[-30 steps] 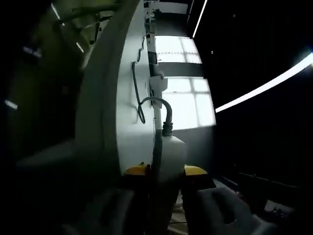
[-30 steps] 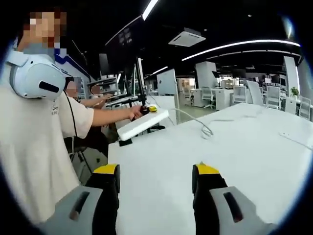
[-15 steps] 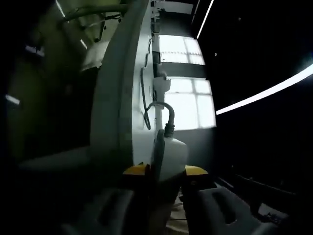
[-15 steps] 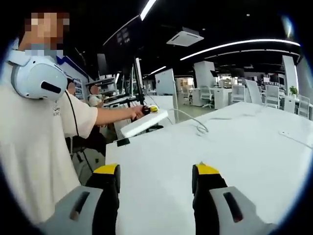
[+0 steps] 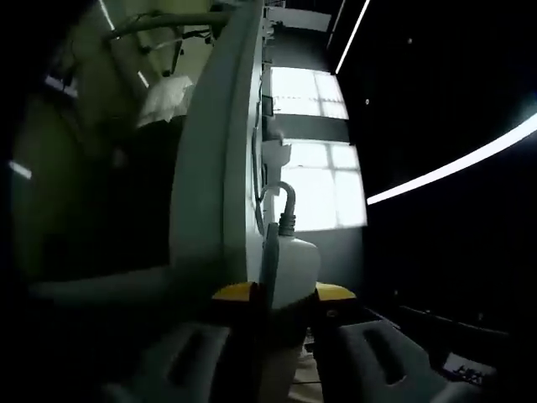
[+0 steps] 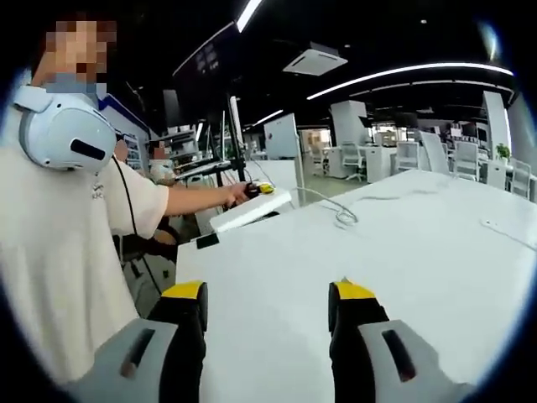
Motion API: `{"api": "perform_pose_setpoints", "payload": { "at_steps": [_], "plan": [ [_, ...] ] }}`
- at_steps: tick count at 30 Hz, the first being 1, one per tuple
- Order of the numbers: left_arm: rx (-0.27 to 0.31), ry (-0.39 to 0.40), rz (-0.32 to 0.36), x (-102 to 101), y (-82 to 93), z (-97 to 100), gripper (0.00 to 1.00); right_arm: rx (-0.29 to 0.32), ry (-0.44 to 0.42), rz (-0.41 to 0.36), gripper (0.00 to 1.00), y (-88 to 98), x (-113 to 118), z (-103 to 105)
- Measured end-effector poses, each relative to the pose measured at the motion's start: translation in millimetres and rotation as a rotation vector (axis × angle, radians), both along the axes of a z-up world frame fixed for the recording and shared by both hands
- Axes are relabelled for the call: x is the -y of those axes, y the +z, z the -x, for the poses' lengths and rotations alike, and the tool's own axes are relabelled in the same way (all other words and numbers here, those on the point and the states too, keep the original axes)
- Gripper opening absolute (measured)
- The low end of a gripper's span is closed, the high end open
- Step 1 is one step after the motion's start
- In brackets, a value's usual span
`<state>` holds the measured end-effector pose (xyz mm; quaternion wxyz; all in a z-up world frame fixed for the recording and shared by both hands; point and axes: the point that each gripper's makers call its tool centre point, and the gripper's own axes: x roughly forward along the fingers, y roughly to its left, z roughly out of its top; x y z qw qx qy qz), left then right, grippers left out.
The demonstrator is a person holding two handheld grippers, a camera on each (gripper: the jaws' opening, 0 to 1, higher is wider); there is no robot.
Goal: Pick up the power strip scattered on the table, fix it on the side mounting bracket of the table, and press the switch
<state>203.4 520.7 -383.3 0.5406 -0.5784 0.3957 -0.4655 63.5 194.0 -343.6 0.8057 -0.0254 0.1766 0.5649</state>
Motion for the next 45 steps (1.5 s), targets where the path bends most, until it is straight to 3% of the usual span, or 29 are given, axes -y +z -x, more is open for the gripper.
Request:
{"api": "perform_pose_setpoints", "payload": {
  "at_steps": [5, 16, 35, 45],
  "plan": [
    [-0.004, -0.010, 0.006, 4, -8.0, -0.3, 0.28, -0.005, -0.007, -0.001, 0.53, -1.3, 0, -2],
    [-0.018, -0.008, 0.111, 6, -19.9, 4.2, 0.27, -0.016, -0.012, 0.002, 0.53, -5.2, 3, 0],
    [0.018, 0.010, 0.099, 0, -25.8, 11.3, 0.27, -0.017, -0.003, -0.004, 0.53, -4.9, 0, 3],
    [0.036, 0.014, 0.081, 17, -17.9, 32.3, 0.27, -0.005, 0.013, 0.007, 0.53, -1.7, 0, 5]
  ]
}}
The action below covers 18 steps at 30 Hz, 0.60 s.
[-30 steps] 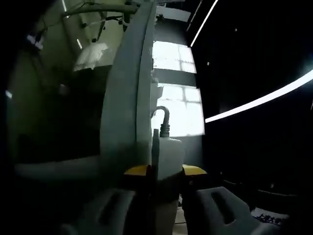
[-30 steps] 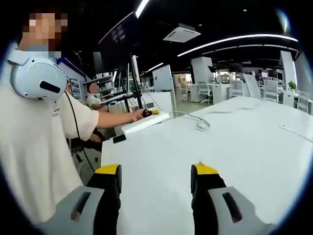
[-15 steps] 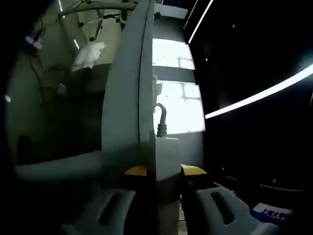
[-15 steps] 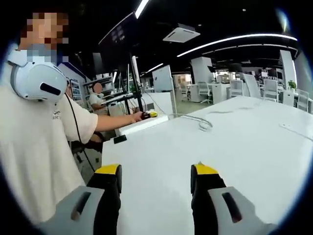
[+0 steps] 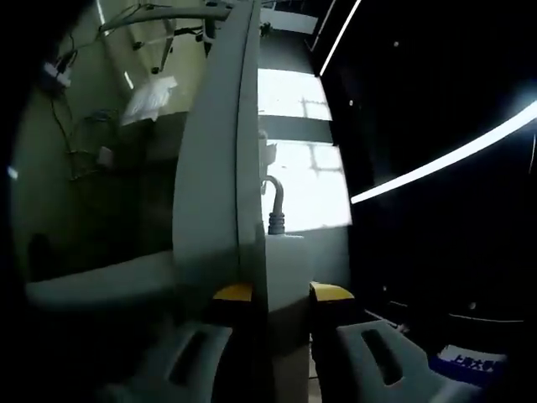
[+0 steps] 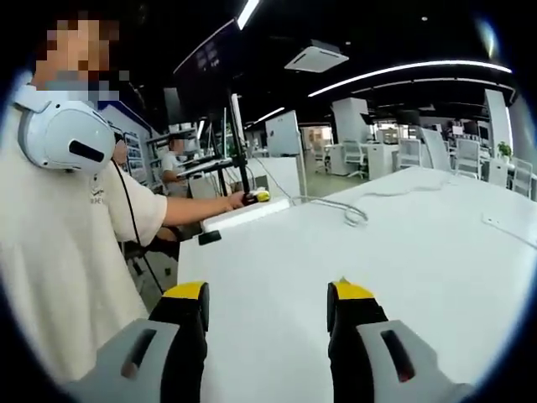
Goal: Pick up the power strip scattered on the table, fix it on the side mounting bracket of the table, and press the switch
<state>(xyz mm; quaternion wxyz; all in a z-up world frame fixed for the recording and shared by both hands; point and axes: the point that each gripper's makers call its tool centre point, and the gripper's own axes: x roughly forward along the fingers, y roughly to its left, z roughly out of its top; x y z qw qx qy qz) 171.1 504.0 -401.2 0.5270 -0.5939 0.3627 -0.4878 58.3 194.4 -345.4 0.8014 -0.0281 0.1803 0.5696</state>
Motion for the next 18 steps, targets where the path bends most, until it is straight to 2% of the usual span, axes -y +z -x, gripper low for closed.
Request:
{"api": "perform_pose_setpoints", "payload": {
  "at_steps": [9, 18],
  "plan": [
    [-0.006, 0.027, 0.012, -14, -8.8, -2.0, 0.27, -0.001, 0.007, -0.004, 0.53, 1.0, -1, 4],
    [0.008, 0.042, 0.006, -16, -9.4, 11.5, 0.27, -0.002, 0.020, -0.009, 0.53, 0.3, -5, 8]
  ]
}}
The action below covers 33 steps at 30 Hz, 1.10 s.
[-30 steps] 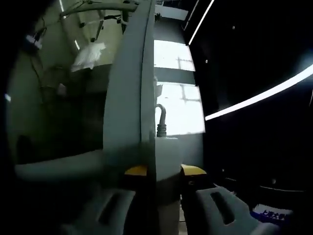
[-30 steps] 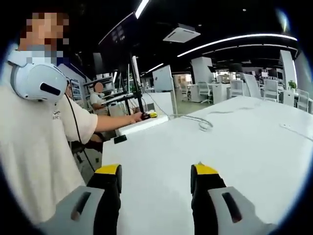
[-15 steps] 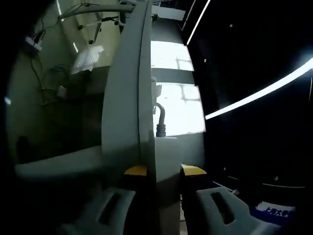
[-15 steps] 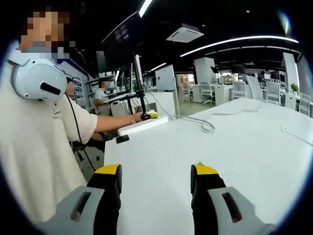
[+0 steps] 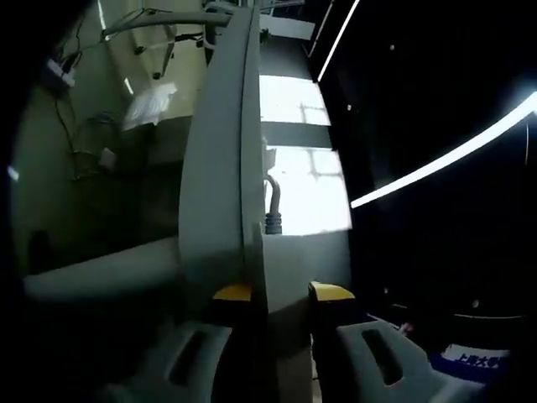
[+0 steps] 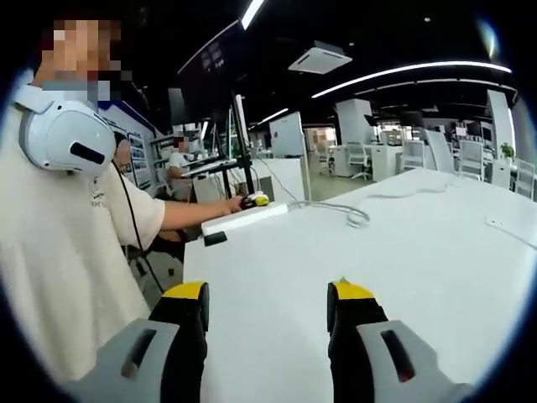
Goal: Pick up the power strip scattered on the table, fix it on the side mounting bracket of the table, and press the switch
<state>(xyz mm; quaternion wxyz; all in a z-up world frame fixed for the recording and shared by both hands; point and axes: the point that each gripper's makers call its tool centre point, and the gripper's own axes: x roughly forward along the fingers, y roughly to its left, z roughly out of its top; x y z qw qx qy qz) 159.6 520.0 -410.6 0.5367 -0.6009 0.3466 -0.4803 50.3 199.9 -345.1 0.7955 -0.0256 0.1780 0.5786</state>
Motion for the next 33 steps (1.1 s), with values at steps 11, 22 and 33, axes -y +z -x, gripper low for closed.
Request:
{"api": "perform_pose_setpoints", "payload": {
  "at_steps": [11, 22, 33],
  "plan": [
    [0.015, -0.007, -0.010, 4, 0.6, 14.4, 0.27, -0.007, 0.002, -0.010, 0.53, -2.3, -1, 2],
    [0.013, 0.024, -0.014, 6, 1.3, 25.4, 0.27, -0.011, 0.016, -0.023, 0.52, -4.6, -4, 3],
    [0.011, 0.027, -0.017, 0, -1.8, 31.9, 0.27, -0.006, 0.016, -0.041, 0.52, -5.3, -3, 2]
  ]
}}
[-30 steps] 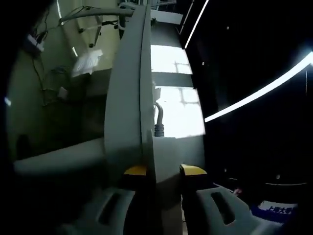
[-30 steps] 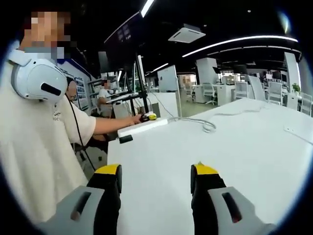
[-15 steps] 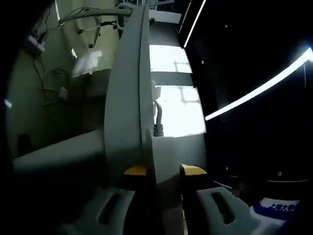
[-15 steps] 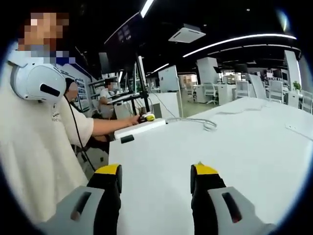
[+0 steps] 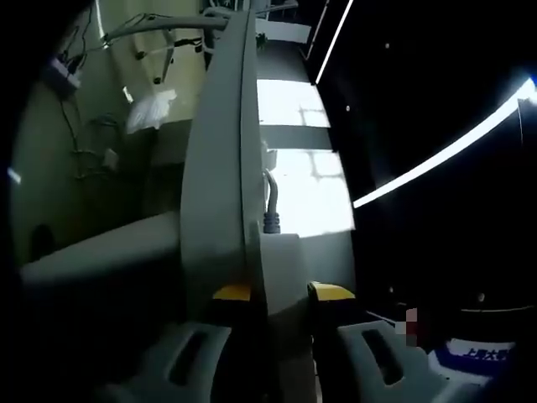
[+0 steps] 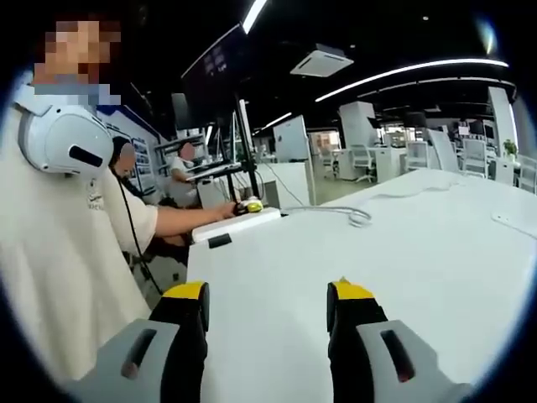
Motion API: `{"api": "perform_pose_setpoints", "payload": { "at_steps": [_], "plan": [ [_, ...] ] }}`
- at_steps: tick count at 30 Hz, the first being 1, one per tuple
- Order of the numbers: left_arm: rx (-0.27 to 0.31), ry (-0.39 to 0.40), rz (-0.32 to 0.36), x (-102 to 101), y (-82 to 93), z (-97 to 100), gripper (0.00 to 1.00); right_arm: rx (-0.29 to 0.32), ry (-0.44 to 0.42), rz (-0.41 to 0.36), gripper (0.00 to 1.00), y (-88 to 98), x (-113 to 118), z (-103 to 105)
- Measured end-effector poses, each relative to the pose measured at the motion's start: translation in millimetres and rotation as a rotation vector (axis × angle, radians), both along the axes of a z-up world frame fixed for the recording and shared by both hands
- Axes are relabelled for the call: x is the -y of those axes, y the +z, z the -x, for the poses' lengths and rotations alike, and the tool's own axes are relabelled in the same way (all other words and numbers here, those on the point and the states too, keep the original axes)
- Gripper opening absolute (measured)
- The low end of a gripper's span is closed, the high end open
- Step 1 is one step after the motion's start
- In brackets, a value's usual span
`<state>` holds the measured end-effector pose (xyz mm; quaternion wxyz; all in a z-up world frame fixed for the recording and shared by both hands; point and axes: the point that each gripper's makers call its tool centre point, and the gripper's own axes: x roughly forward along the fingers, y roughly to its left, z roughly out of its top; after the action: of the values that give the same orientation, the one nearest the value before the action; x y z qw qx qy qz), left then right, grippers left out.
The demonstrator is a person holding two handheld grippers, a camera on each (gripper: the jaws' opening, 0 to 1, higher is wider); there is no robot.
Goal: Pick up the power strip scattered on the table, fix it on the side mounting bracket of the table, and press the switch
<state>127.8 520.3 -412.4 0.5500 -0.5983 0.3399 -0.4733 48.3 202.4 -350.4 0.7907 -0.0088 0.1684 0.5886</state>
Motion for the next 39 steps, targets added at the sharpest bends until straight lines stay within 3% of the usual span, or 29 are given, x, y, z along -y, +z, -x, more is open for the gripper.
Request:
{"api": "perform_pose_setpoints", "payload": {
  "at_steps": [16, 26, 29, 31, 35, 39],
  "plan": [
    [-0.020, 0.030, -0.037, -4, -3.6, -0.2, 0.27, 0.006, -0.009, -0.012, 0.52, 0.3, 6, 2],
    [-0.041, 0.079, -0.133, 0, -8.0, 3.5, 0.29, 0.015, 0.007, -0.034, 0.53, 1.7, 2, 5],
    [-0.019, 0.127, -0.216, -2, -14.4, 1.3, 0.35, 0.017, 0.011, -0.033, 0.53, 0.0, 1, 5],
    [-0.019, 0.140, -0.232, -3, -15.5, 1.4, 0.39, 0.020, 0.013, -0.038, 0.53, 0.5, 1, 4],
    [-0.062, 0.141, -0.282, -10, -26.2, -2.8, 0.47, 0.028, 0.019, -0.053, 0.53, 4.7, 0, 4],
    [-0.012, 0.166, -0.349, -13, -25.5, -5.0, 0.48, 0.032, 0.022, -0.059, 0.52, 7.3, 4, 5]
  ]
}}
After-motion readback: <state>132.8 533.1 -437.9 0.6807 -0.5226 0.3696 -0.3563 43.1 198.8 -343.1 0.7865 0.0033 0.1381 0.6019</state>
